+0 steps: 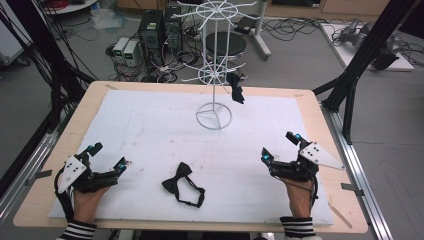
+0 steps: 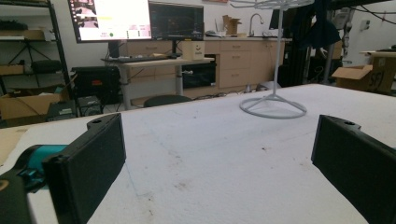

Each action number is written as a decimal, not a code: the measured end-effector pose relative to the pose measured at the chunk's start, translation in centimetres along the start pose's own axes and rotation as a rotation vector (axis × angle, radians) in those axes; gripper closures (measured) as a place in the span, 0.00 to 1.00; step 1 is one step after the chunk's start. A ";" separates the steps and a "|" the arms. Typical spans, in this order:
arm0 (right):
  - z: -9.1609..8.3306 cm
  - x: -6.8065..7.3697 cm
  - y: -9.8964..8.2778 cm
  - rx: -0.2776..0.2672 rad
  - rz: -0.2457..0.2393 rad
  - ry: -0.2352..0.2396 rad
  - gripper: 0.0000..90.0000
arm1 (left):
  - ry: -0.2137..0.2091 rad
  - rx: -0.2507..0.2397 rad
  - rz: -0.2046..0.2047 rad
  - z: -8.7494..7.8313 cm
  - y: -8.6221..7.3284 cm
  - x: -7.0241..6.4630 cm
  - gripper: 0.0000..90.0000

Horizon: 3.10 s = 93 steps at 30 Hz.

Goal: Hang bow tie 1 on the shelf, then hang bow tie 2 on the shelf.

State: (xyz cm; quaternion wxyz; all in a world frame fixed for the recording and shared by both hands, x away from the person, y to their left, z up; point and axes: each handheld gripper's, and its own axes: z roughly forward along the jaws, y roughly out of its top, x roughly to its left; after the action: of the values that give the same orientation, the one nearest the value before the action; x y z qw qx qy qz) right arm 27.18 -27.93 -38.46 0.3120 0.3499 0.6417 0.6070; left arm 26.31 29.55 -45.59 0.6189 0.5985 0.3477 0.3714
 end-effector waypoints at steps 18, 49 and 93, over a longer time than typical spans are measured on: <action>-0.8 -0.4 -1.6 0.019 0.023 -0.011 0.01 | -0.001 0.000 -0.005 0.0 0.0 0.0 0.04; -0.6 -0.2 -2.2 0.019 0.023 0.009 0.01 | -0.181 0.067 0.079 0.6 2.9 0.2 0.04; -2.1 0.4 -4.2 0.004 0.017 0.000 0.01 | -0.551 0.469 0.328 9.3 11.4 -5.7 0.04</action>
State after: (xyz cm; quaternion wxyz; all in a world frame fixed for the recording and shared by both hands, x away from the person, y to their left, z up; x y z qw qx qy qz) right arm 24.92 -28.87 -42.49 0.3062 0.3560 0.6400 0.6082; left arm 31.18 20.18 -33.85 0.4679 0.8484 0.1439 0.2014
